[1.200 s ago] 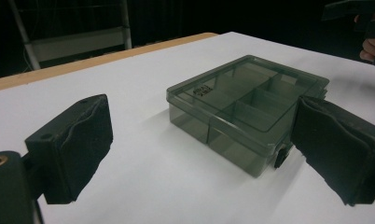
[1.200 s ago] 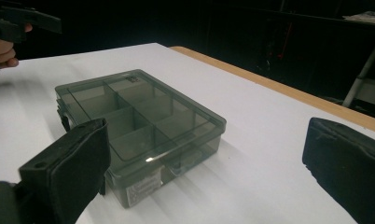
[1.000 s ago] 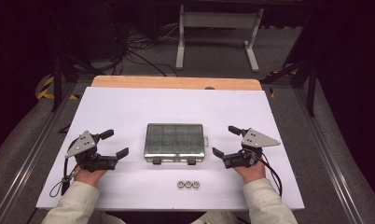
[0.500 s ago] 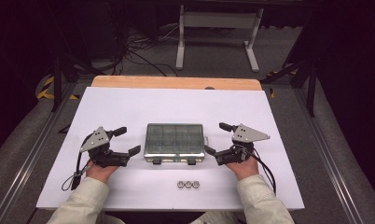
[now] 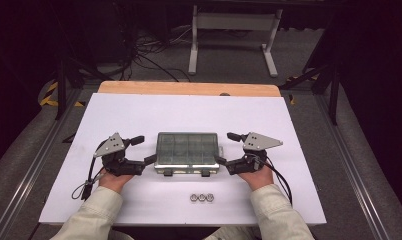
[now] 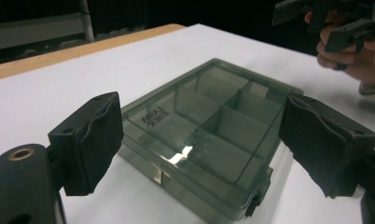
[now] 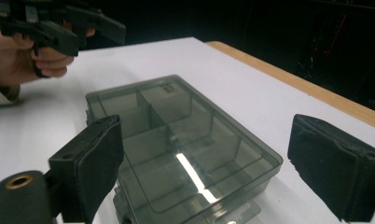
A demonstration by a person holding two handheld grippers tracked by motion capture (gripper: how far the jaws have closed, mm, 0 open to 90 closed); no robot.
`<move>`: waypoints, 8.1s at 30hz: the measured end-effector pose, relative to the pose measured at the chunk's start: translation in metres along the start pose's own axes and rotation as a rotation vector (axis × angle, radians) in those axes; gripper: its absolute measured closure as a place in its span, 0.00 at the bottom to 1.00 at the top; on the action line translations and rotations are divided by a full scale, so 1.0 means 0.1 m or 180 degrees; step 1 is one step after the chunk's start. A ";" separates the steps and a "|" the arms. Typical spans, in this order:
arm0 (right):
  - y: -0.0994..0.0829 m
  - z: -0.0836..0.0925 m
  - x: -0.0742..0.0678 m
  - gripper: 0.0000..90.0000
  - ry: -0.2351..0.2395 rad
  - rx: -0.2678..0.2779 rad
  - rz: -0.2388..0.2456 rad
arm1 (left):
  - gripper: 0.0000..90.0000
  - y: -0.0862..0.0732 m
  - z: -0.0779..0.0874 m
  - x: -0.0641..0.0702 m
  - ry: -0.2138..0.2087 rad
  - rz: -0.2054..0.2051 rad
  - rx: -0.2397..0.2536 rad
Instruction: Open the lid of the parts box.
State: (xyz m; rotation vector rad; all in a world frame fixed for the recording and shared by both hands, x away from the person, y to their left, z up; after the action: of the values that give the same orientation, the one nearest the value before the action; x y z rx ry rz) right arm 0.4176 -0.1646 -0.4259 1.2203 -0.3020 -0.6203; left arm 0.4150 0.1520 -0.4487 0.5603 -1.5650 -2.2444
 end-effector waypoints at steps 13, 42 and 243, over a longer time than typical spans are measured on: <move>-0.20 -0.06 0.01 0.19 0.0017 -0.0418 -0.0051 | 0.20 -0.16 -0.06 0.06 -0.0235 -0.0044 -0.0397; -0.53 -0.11 -0.05 0.46 0.0147 -0.1061 -0.0172 | 0.38 -0.37 -0.07 0.21 -0.0434 -0.0088 -0.0825; 0.23 -0.42 0.31 0.70 -0.0804 -0.0037 -0.0094 | 0.67 -0.31 -0.27 0.11 0.0093 0.0151 -0.0868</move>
State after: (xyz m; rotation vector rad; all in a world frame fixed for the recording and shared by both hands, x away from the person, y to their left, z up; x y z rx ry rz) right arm 0.4709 -0.1457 -0.4218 1.1378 -0.4917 -0.8027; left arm 0.4173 0.1348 -0.4882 0.4704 -1.2164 -2.3494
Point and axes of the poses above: each handheld gripper's, and its own axes: z roughly backward along the jaws, y roughly out of its top, x roughly to its right, the point moved 6 cm from there along -z, roughly forward along the jaws, and after that the axes turned 12 degrees about -z, right-handed, at the moved point
